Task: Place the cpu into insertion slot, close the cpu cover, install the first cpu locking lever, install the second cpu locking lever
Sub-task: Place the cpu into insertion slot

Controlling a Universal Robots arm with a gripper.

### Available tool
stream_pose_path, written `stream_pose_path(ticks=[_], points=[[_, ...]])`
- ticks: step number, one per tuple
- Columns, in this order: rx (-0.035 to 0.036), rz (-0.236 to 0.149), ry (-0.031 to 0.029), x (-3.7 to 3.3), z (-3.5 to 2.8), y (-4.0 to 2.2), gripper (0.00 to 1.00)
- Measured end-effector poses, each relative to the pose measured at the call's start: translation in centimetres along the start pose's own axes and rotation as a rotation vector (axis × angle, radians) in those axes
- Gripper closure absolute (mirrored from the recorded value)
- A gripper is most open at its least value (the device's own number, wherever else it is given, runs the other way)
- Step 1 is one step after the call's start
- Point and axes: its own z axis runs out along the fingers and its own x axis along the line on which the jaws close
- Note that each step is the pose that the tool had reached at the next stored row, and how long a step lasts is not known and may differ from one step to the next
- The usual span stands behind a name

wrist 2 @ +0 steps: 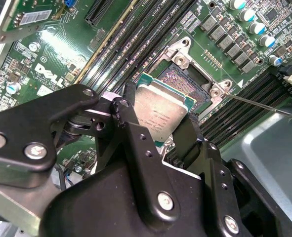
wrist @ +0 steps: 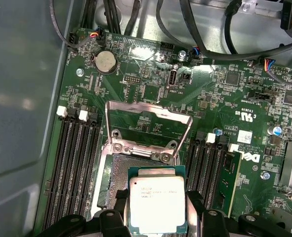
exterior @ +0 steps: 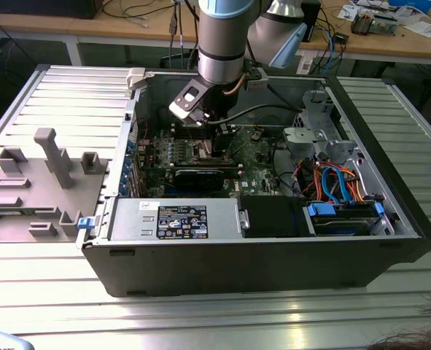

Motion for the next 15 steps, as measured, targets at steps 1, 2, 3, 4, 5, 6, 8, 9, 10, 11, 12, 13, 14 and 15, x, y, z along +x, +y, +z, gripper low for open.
stream_pose_path(ticks=[1,2,3,4,5,6,8,9,10,11,12,13,14,15], points=[[-0.0001,0.000,0.0000,0.00,0.01,0.00,0.45],[0.0000,0.001,0.0000,0.00,0.01,0.00,0.45],[0.0000,0.002,0.0000,0.00,0.01,0.00,0.45],[0.0000,0.002,0.0000,0.00,0.01,0.00,0.45],[0.0000,0.003,0.0000,0.00,0.02,0.00,0.45],[-0.0001,0.004,0.0000,0.00,0.03,0.00,0.45],[-0.0001,0.005,0.0000,0.00,0.03,0.00,0.45],[-0.0001,0.005,0.0000,0.00,0.04,0.00,0.45],[-0.0001,0.006,0.0000,0.00,0.04,0.00,0.45],[-0.0001,0.006,0.0000,0.00,0.04,0.00,0.45],[-0.0001,0.007,0.0000,0.00,0.05,0.00,0.45],[-0.0001,0.007,-0.0001,0.00,0.05,0.00,0.45],[-0.0001,0.008,0.0000,0.00,0.06,0.00,0.45],[-0.0001,0.008,0.0000,0.00,0.06,0.00,0.45]])
